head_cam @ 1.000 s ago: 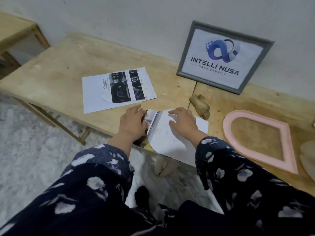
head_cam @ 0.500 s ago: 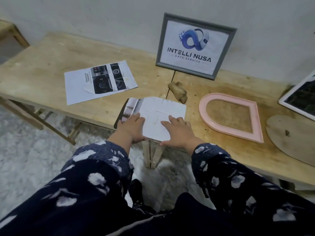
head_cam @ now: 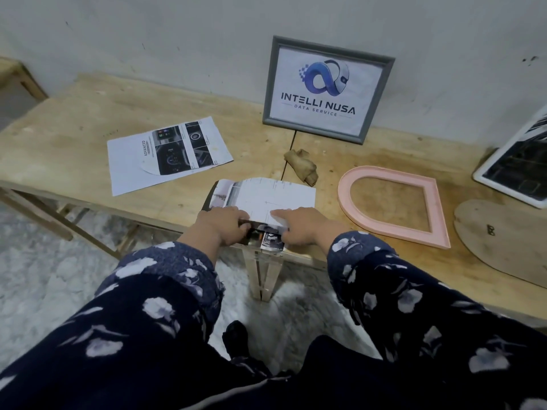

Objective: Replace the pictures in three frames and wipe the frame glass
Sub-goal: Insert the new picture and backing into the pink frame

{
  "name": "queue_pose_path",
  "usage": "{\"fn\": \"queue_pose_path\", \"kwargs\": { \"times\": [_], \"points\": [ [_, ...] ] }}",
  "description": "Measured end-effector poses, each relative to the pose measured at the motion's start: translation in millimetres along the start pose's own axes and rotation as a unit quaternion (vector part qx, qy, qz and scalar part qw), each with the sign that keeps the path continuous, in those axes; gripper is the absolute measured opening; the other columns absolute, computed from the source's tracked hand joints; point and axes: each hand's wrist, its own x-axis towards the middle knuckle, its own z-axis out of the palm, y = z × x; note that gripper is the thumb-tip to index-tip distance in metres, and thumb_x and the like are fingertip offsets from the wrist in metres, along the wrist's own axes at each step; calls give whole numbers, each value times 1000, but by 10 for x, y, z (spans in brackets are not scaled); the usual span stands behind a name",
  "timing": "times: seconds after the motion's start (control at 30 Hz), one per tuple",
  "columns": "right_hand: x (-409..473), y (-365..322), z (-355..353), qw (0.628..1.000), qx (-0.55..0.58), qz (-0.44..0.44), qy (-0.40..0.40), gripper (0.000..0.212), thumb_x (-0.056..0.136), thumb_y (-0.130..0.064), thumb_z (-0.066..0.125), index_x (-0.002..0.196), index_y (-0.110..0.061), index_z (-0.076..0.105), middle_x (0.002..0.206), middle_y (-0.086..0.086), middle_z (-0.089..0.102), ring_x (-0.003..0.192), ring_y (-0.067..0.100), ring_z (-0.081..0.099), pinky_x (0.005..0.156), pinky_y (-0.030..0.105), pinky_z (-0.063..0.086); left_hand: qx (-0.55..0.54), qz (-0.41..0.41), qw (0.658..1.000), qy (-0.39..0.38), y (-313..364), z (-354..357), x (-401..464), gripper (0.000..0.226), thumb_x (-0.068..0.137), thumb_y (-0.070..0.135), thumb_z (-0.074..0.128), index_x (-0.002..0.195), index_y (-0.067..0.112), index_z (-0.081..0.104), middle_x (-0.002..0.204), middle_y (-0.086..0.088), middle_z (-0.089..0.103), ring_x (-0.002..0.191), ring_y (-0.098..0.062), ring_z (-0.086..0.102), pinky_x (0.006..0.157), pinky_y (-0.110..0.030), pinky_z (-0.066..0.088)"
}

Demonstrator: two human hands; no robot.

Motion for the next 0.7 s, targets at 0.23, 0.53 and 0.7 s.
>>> {"fn": "queue_pose_path", "kwargs": {
  "times": [0.23, 0.53, 0.7],
  "points": [
    [-96, -130, 57, 992, -48, 1, 115, 47, 92, -8, 36, 137, -23, 43, 126, 9, 57, 110, 31, 56, 81, 36, 46, 76, -23, 995, 63, 69, -23, -7, 57, 95, 21, 42, 146, 43, 29, 148, 5, 38, 134, -22, 36, 101, -44, 30],
    [-527, 394, -563, 932, -10, 14, 363, 46, 93, -6, 42, 129, -32, 54, 116, 3, 65, 97, 29, 62, 73, 37, 51, 75, 86, 943, 314, 583, -568, -99, 43, 92, 15, 48, 132, 30, 51, 134, 7, 56, 123, -18, 46, 96, -37, 29],
    [-968, 922, -564, 904, -19, 43, 424, 48, 89, -3, 47, 131, -25, 56, 125, 5, 62, 110, 30, 58, 81, 38, 48, 43, 131, 928, 346, 1259, -652, -62, 58, 90, 3, 43, 142, 28, 42, 140, 3, 52, 127, -21, 43, 94, -35, 30]
  ]
}}
